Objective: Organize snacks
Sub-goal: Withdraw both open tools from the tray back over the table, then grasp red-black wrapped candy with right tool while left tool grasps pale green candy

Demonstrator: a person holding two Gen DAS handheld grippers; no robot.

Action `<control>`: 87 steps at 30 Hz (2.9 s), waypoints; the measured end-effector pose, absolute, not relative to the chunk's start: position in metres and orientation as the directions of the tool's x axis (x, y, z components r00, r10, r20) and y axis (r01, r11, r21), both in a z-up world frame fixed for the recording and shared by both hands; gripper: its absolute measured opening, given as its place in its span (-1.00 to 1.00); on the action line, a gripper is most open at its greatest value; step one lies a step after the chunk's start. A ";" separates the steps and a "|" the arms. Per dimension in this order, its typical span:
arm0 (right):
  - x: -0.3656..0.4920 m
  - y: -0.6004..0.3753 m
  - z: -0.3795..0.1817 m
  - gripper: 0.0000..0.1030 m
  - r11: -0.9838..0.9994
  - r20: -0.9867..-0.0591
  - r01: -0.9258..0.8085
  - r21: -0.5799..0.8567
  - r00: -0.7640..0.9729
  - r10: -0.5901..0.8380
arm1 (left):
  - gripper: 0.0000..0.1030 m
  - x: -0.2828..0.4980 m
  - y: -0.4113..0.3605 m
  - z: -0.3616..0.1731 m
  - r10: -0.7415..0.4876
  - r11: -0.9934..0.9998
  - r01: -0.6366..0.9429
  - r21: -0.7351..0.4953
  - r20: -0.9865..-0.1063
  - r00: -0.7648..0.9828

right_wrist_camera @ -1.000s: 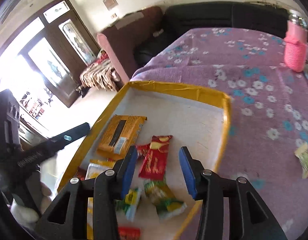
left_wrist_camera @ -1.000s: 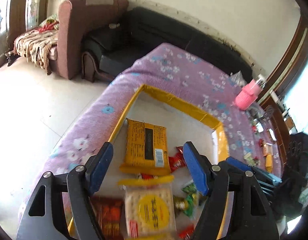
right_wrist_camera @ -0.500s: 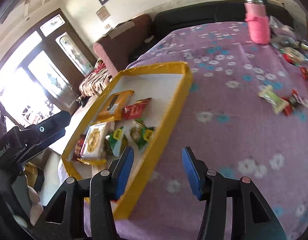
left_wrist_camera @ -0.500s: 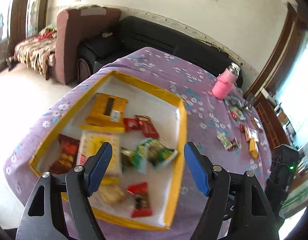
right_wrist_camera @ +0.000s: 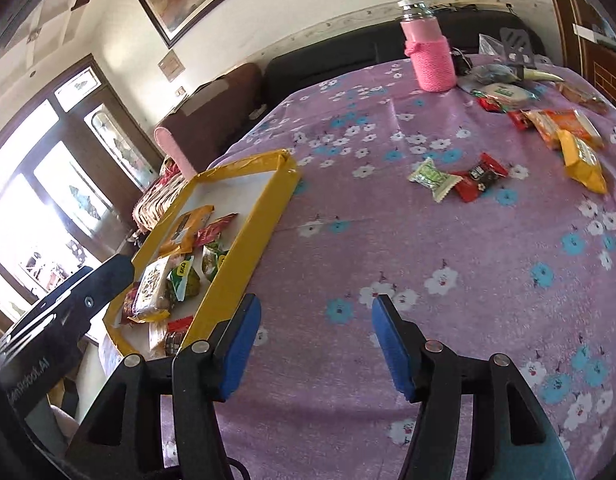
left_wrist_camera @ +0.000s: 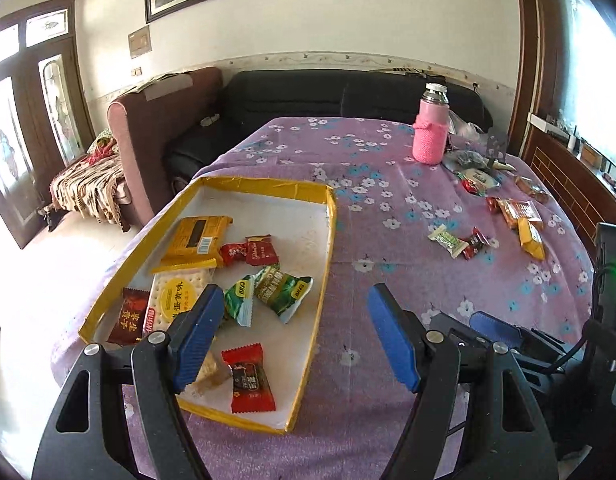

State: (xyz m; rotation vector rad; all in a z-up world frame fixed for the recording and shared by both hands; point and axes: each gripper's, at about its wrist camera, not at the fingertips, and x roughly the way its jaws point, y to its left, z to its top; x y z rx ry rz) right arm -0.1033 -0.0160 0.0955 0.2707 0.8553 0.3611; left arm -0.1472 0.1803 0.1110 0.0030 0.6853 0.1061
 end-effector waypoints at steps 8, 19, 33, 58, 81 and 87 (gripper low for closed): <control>-0.105 -0.016 0.093 0.17 0.907 -0.685 -0.202 0.370 0.599 0.414 | 0.45 -0.145 0.178 0.103 0.087 0.995 -0.091 0.029 -0.660 0.746; -0.098 -0.007 0.099 0.20 0.920 -0.702 -0.203 0.336 0.596 0.389 | 0.45 -0.156 0.242 0.101 0.132 0.973 -0.223 -0.061 -0.645 0.752; -0.142 0.014 0.074 0.20 0.867 -0.661 -0.278 0.412 0.564 0.495 | 0.58 -0.183 0.240 0.079 -0.015 0.960 -0.176 -0.216 -0.673 0.739; -0.180 -0.034 0.069 0.31 0.961 -0.659 -0.132 0.244 0.704 0.264 | 0.57 -0.195 0.152 0.074 -0.229 0.970 0.111 -0.215 -0.666 0.710; -0.167 -0.025 0.062 0.37 0.944 -0.679 -0.191 0.270 0.657 0.327 | 0.61 -0.179 0.164 0.062 -0.319 0.939 0.111 -0.326 -0.698 0.642; -0.162 -0.044 0.077 0.36 0.924 -0.641 -0.222 0.312 0.669 0.377 | 0.62 -0.183 0.166 0.065 -0.342 0.928 0.117 -0.355 -0.681 0.647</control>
